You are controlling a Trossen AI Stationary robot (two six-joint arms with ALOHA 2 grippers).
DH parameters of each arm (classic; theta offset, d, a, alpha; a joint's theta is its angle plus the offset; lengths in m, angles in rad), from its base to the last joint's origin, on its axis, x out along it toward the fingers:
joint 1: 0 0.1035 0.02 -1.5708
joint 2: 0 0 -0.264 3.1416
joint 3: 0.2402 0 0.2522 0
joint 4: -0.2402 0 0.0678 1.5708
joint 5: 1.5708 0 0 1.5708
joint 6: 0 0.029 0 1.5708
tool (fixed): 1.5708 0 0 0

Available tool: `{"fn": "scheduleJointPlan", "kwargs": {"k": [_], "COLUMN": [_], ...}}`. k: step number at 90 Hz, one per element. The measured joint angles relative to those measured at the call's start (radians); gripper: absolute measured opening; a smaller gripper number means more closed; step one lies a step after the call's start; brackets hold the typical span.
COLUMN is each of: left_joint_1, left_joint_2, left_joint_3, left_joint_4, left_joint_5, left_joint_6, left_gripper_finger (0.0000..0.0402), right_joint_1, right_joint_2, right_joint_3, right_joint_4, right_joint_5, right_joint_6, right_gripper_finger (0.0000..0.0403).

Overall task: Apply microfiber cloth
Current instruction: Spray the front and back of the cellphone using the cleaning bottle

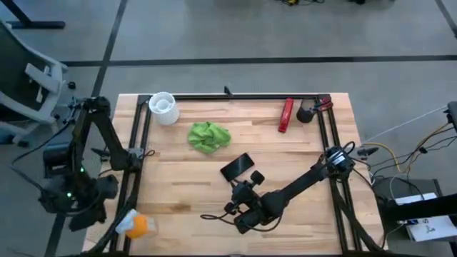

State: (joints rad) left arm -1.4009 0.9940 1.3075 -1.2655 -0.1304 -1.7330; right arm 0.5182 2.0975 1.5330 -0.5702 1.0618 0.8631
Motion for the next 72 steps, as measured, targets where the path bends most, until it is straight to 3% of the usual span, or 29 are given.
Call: {"fn": "scheduleJointPlan", "kwargs": {"k": [18,30,52,72], "left_joint_1": [0.003,0.007,0.06,0.075], "left_joint_2": [0.02,0.049,0.04,0.025], "left_joint_3": [-0.012,-0.012,-0.013,0.008], "left_joint_4": [-0.039,-0.037,-0.025,0.019], "left_joint_5": [-0.021,-0.023,-0.08,-0.021], "left_joint_6": [-0.084,-0.092,-0.16,-0.305], "left_gripper_finger": [0.0061,0.0084,0.019,0.0288], "right_joint_1": [-0.003,-0.013,-0.017,-0.018], "right_joint_2": [0.0,0.0,0.0,0.0], "right_joint_3": [0.0,0.0,0.0,0.0], "right_joint_4": [-0.001,-0.008,-0.013,-0.027], "right_joint_5": [-0.075,-0.126,-0.12,-0.119], "right_joint_6": [-0.008,-0.009,-0.037,-0.037], "right_gripper_finger": [0.0043,0.0053,0.007,0.0062]}}
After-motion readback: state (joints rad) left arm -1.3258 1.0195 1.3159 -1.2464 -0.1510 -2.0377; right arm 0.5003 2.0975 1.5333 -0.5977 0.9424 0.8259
